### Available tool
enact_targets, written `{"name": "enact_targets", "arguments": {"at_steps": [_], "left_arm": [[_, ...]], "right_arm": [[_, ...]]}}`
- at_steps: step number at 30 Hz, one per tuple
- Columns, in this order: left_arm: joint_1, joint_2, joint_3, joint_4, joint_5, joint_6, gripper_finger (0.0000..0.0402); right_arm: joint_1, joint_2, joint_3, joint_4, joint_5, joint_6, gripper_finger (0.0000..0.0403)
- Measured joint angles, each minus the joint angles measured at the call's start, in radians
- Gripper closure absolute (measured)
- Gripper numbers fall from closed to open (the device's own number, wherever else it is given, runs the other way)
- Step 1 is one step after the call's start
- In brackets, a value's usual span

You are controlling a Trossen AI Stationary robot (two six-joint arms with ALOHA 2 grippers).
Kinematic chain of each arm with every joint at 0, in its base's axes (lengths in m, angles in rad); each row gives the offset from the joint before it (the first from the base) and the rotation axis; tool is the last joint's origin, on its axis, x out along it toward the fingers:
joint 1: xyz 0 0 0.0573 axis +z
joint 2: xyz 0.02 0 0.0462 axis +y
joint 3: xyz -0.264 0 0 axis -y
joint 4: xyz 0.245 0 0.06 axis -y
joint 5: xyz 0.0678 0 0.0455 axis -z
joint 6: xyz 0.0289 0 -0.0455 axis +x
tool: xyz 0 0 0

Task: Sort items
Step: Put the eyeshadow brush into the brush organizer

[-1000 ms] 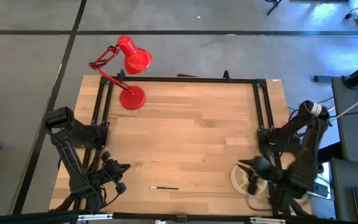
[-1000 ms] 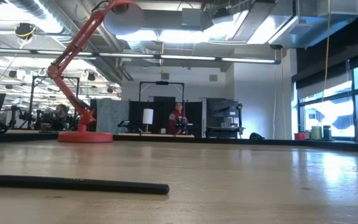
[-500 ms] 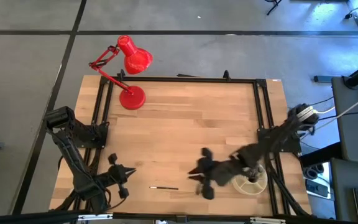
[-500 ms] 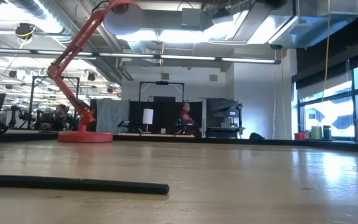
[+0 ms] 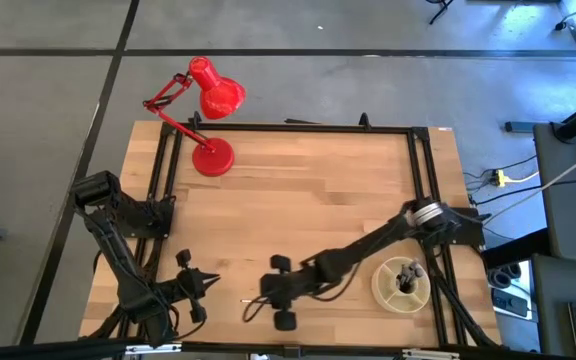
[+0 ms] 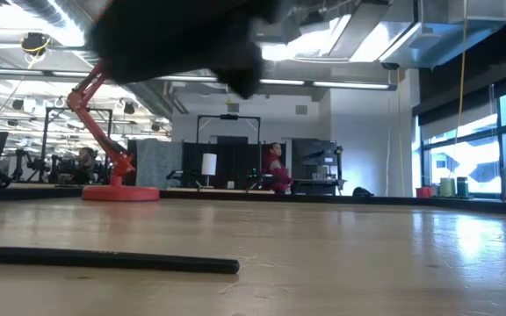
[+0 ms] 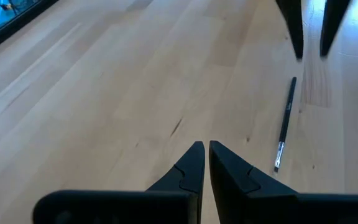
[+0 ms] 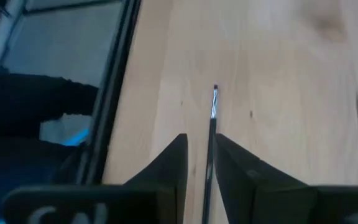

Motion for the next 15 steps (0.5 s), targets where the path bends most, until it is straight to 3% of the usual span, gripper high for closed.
{"name": "enact_targets", "arguments": {"at_steps": [8,15], "left_arm": [[0.000,0.000,0.000,-0.009,0.015,0.000,0.0381],[0.000,0.000,0.000,-0.012,0.038,0.000,0.0381]], "right_arm": [[-0.035,0.240,0.341,-0.091,-0.078,-0.129,0.0323],[-0.068,0.409,0.514,-0.120,-0.083,-0.140,0.0260]]}}
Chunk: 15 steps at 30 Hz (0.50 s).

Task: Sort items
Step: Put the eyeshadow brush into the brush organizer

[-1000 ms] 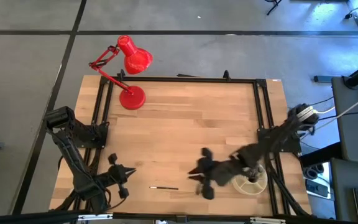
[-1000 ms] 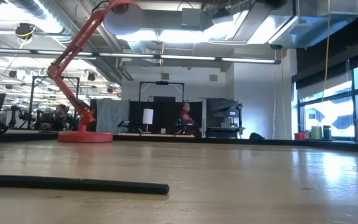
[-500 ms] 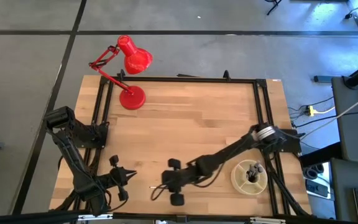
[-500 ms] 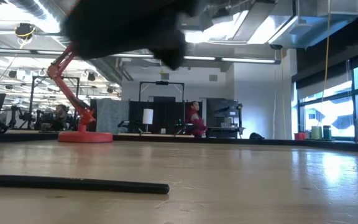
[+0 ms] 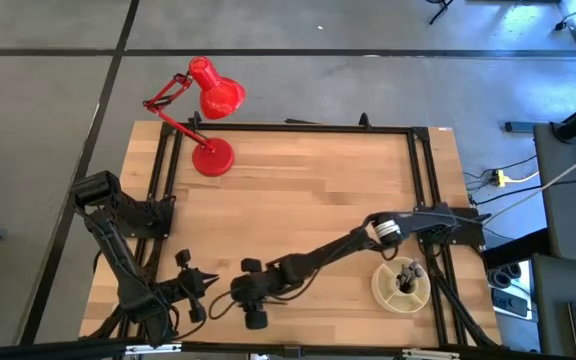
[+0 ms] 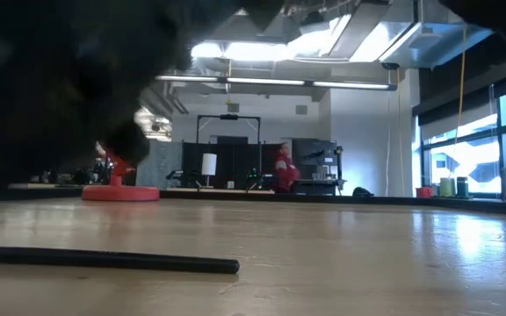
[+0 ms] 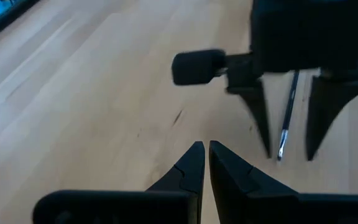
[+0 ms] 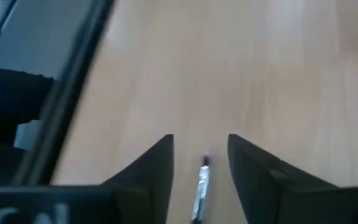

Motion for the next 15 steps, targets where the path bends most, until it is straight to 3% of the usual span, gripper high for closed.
{"name": "enact_targets", "arguments": {"at_steps": [4,8,11,15], "left_arm": [[0.000,0.000,0.000,-0.005,0.028,0.000,0.0381],[0.000,0.000,0.000,-0.009,0.029,-0.002,0.0381],[0.000,0.000,0.000,-0.009,0.029,-0.001,0.0381],[0.000,0.000,0.000,-0.010,0.029,-0.001,0.0381]], "right_arm": [[-0.011,0.048,0.024,-0.014,-0.007,-0.005,0.0228],[-0.009,0.059,0.028,-0.028,-0.005,-0.019,0.0233],[-0.008,0.061,0.030,-0.048,0.001,-0.019,0.0265],[0.010,0.067,0.031,-0.073,0.030,-0.082,0.0337]]}}
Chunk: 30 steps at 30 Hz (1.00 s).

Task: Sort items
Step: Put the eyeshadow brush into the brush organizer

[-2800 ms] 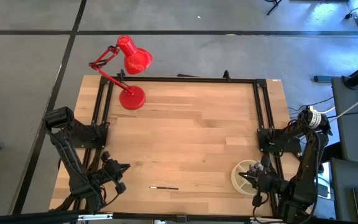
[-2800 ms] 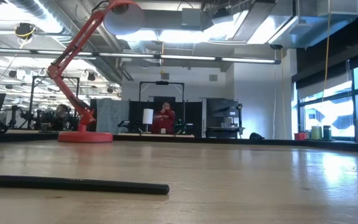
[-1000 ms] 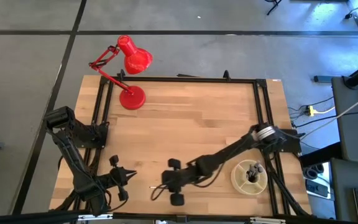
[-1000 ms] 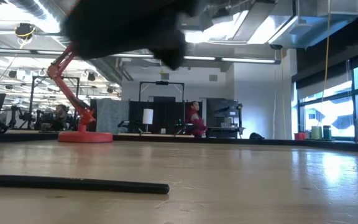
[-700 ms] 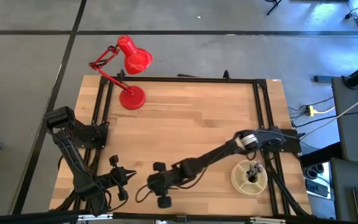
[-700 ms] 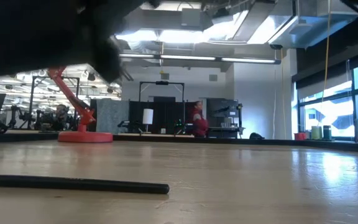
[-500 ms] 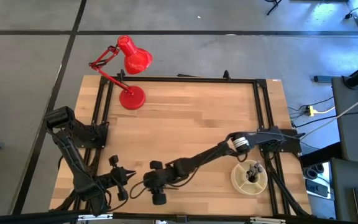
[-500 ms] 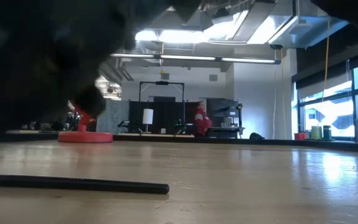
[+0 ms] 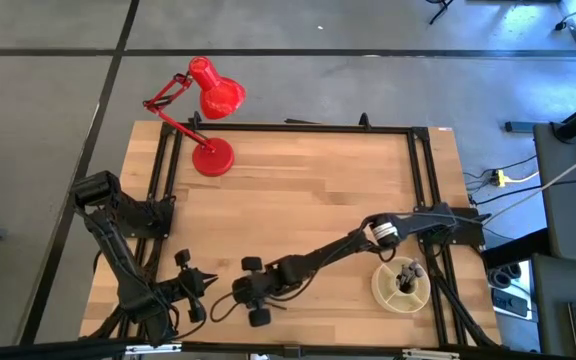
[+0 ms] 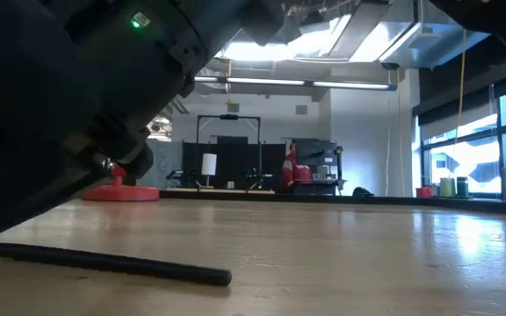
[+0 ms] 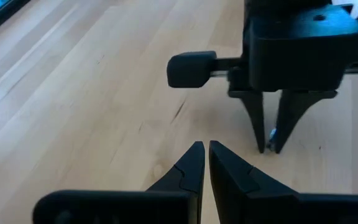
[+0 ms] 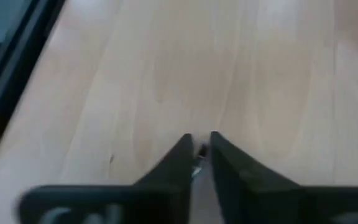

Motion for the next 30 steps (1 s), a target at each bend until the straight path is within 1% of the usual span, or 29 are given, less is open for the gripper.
{"name": "enact_targets", "arguments": {"at_steps": [2,4,7,10,13,16,18,20,23,27,30], "left_arm": [[0.000,0.000,0.000,0.000,0.000,-0.001,0.0381],[0.000,0.000,0.000,0.000,0.000,-0.002,0.0381],[0.000,0.000,0.000,0.000,0.000,-0.002,0.0381],[0.000,0.000,0.000,0.001,0.000,-0.006,0.0381],[0.000,0.000,0.000,0.001,0.002,-0.014,0.0381],[0.000,0.000,0.000,0.001,0.028,-0.017,0.0381],[0.000,0.000,0.000,0.001,0.049,-0.017,0.0381],[-0.003,0.000,0.000,0.001,0.062,-0.026,0.0381],[-0.014,0.000,0.000,0.002,0.066,-0.040,0.0381],[-0.032,0.000,0.000,0.002,0.068,-0.067,0.0381],[-0.042,0.000,0.000,0.002,0.065,-0.086,0.0382]], "right_arm": [[0.010,0.000,0.000,-0.020,0.016,-0.026,0.0377],[0.021,0.001,0.000,-0.032,0.031,-0.028,0.0394],[0.026,0.001,0.000,-0.052,0.045,0.005,0.0391],[0.029,-0.003,-0.001,-0.074,0.071,0.059,0.0398],[0.031,-0.008,0.010,-0.088,0.088,0.079,0.0399],[0.037,-0.022,0.035,-0.124,0.110,0.082,0.0400],[0.049,-0.042,0.044,-0.175,0.153,0.071,0.0401],[0.067,-0.070,0.048,-0.196,0.208,0.061,0.0401],[0.097,-0.152,0.053,-0.286,0.327,0.062,0.0401],[0.151,-0.231,0.055,-0.421,0.524,0.105,0.0401],[0.211,-0.282,0.051,-0.544,0.696,0.170,0.0402]]}}
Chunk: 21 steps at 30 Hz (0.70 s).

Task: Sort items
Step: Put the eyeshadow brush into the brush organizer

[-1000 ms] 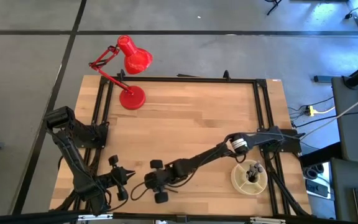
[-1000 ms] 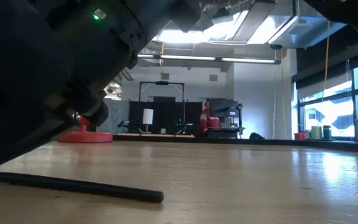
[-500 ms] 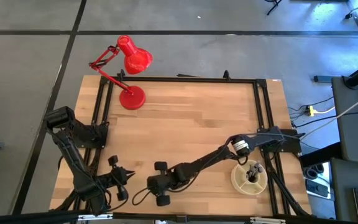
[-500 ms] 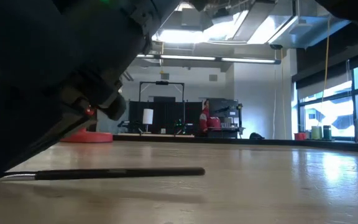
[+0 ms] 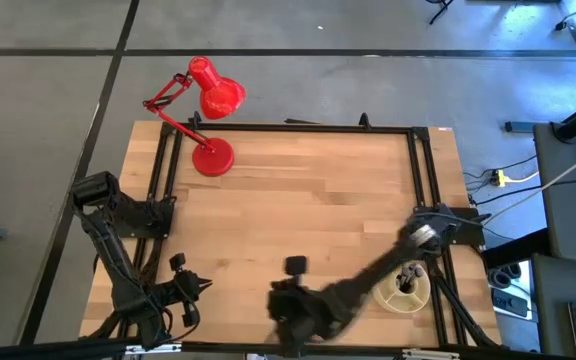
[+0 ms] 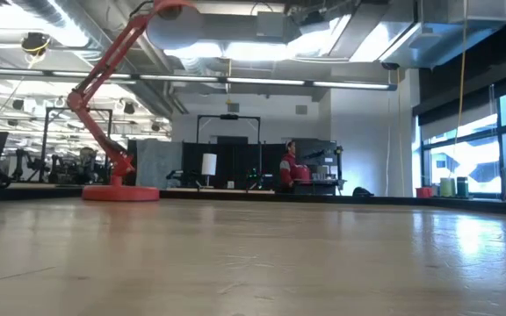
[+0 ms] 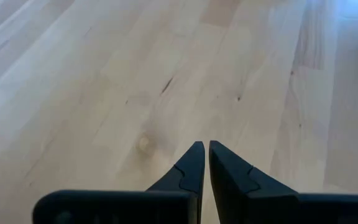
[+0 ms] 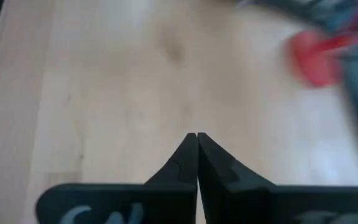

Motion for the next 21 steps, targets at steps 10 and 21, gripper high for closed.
{"name": "enact_targets", "arguments": {"at_steps": [10,21], "left_arm": [[-0.005,0.000,0.000,0.000,-0.045,-0.010,0.0382],[0.009,0.000,0.000,-0.012,-0.072,-0.007,0.0382]], "right_arm": [[0.251,-0.170,-0.051,-0.555,0.505,0.626,0.0402],[0.465,-0.501,-0.479,-0.573,0.507,0.862,0.0403]]}}
